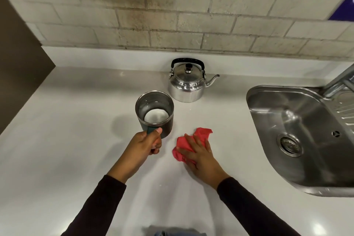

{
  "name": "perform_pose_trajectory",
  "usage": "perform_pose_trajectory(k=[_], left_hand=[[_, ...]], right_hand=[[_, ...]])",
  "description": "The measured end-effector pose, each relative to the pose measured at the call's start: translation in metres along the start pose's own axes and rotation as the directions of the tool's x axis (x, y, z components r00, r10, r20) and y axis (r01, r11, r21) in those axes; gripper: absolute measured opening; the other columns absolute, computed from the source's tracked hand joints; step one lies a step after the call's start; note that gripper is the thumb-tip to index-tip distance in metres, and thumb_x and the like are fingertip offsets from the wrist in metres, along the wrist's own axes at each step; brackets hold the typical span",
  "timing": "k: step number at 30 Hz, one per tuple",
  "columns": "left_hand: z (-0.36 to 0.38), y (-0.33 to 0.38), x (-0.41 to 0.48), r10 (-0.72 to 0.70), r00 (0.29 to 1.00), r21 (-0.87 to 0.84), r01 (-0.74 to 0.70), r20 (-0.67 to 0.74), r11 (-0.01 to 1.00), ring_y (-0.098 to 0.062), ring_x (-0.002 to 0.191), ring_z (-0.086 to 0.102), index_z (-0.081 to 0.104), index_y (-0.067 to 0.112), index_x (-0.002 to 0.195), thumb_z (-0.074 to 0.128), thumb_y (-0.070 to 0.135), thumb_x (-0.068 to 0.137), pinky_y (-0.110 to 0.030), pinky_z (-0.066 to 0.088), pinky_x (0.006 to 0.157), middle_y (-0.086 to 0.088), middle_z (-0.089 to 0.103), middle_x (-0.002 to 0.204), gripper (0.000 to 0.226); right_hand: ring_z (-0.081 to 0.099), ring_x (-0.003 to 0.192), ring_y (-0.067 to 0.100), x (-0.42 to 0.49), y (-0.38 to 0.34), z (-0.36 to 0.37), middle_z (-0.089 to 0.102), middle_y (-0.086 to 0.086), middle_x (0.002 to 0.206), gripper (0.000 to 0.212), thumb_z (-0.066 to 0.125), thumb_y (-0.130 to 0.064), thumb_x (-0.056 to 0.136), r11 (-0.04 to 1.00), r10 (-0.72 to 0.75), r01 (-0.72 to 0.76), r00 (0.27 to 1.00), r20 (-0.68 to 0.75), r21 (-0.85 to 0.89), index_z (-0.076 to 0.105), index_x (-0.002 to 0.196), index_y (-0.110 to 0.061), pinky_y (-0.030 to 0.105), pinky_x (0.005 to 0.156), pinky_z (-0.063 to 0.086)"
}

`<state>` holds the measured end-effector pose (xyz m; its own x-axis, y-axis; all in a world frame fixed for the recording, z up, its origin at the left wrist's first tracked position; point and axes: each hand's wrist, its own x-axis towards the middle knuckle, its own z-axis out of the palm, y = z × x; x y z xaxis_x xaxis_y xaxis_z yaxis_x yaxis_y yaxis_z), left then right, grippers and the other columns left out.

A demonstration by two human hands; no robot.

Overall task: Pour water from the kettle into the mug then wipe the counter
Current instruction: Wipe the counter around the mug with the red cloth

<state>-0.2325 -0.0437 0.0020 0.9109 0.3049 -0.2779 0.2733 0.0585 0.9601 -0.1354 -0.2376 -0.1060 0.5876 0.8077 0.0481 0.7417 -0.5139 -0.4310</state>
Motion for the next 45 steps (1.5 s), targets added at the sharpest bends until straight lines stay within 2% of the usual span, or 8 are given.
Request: perform_pose_trajectory(k=[6,12,19,29,34,38,41,45], left_hand=[[0.018,-0.022,0.016,-0.046,0.997,-0.002,0.046,0.058,0.999,-0.014,0.054,0.034,0.032,0.024,0.046,0.043,0.032,0.095,-0.029,0.036,0.064,0.008,0.034,0.048,0.051],[0.038,-0.039,0.028,-0.075,0.992,0.057,0.069,0.102,0.996,-0.014,0.056,0.035,0.031,0.025,0.045,0.044,0.035,0.093,-0.014,0.039,0.053,0.006,0.033,0.050,0.050],[0.053,-0.051,0.040,-0.102,0.983,0.074,0.092,0.154,0.993,-0.010,0.051,0.038,0.033,0.025,0.044,0.045,0.037,0.092,-0.022,0.038,0.059,0.007,0.036,0.048,0.051],[0.061,-0.050,0.041,-0.110,0.975,0.099,0.092,0.191,0.991,-0.011,0.051,0.039,0.032,0.024,0.045,0.043,0.034,0.094,-0.021,0.041,0.059,0.005,0.036,0.051,0.051],[0.055,-0.045,0.042,-0.128,0.966,0.080,0.113,0.226,0.990,-0.008,0.057,0.055,0.053,0.019,0.050,0.046,0.035,0.094,-0.025,0.051,0.067,0.006,0.055,0.051,0.048],[0.051,-0.046,0.038,-0.110,0.982,0.054,0.103,0.151,0.993,-0.008,0.071,0.066,0.067,0.016,0.069,0.049,0.032,0.093,-0.020,0.057,0.069,0.007,0.071,0.067,0.034],[0.042,-0.047,0.034,-0.101,0.994,0.034,0.100,0.040,0.994,-0.018,0.082,0.066,0.068,0.014,0.082,0.050,0.029,0.094,-0.026,0.056,0.075,-0.005,0.071,0.085,0.026],[0.031,-0.044,0.022,-0.008,0.970,0.102,0.034,-0.243,0.994,-0.014,0.058,0.048,0.054,0.017,0.057,0.046,0.026,0.094,-0.027,0.040,0.062,0.000,0.053,0.058,0.040]], right_hand=[[0.006,0.146,0.035,-0.016,0.029,-0.013,0.018,0.010,0.157,0.043,0.046,-0.016,0.094,0.949,0.314,-0.310,0.941,-0.124,0.051,0.048,0.134,-0.031,0.052,0.115,-0.002],[0.006,0.144,0.041,-0.013,0.017,-0.004,0.024,0.017,0.155,0.047,0.047,-0.010,0.090,0.922,0.386,-0.382,0.903,-0.188,0.058,0.049,0.134,-0.026,0.058,0.116,0.003],[0.002,0.145,0.040,-0.016,0.008,-0.006,0.016,0.017,0.157,0.052,0.044,-0.006,0.090,0.904,0.428,-0.419,0.888,-0.169,0.087,0.044,0.137,-0.026,0.054,0.115,-0.002],[0.008,0.146,0.036,-0.023,-0.001,-0.006,0.019,0.018,0.156,0.054,0.046,0.001,0.085,0.897,0.441,-0.427,0.880,-0.178,0.110,0.046,0.135,-0.019,0.054,0.115,-0.001],[0.008,0.145,0.039,-0.023,-0.001,-0.004,0.020,0.019,0.155,0.053,0.045,0.001,0.086,0.894,0.448,-0.439,0.879,-0.164,0.088,0.046,0.136,-0.018,0.054,0.115,0.000],[0.008,0.145,0.039,-0.022,0.000,-0.006,0.019,0.019,0.156,0.054,0.043,0.001,0.086,0.892,0.452,-0.449,0.881,-0.139,0.054,0.044,0.137,-0.018,0.054,0.116,0.002],[0.008,0.144,0.041,-0.021,-0.002,-0.009,0.019,0.019,0.156,0.056,0.042,0.001,0.086,0.888,0.458,-0.458,0.880,-0.122,0.027,0.043,0.138,-0.020,0.054,0.117,0.004],[0.013,0.143,0.040,-0.023,-0.008,-0.013,0.020,0.020,0.155,0.057,0.041,0.003,0.086,0.888,0.458,-0.460,0.883,-0.101,0.006,0.042,0.138,-0.020,0.052,0.118,0.008]])
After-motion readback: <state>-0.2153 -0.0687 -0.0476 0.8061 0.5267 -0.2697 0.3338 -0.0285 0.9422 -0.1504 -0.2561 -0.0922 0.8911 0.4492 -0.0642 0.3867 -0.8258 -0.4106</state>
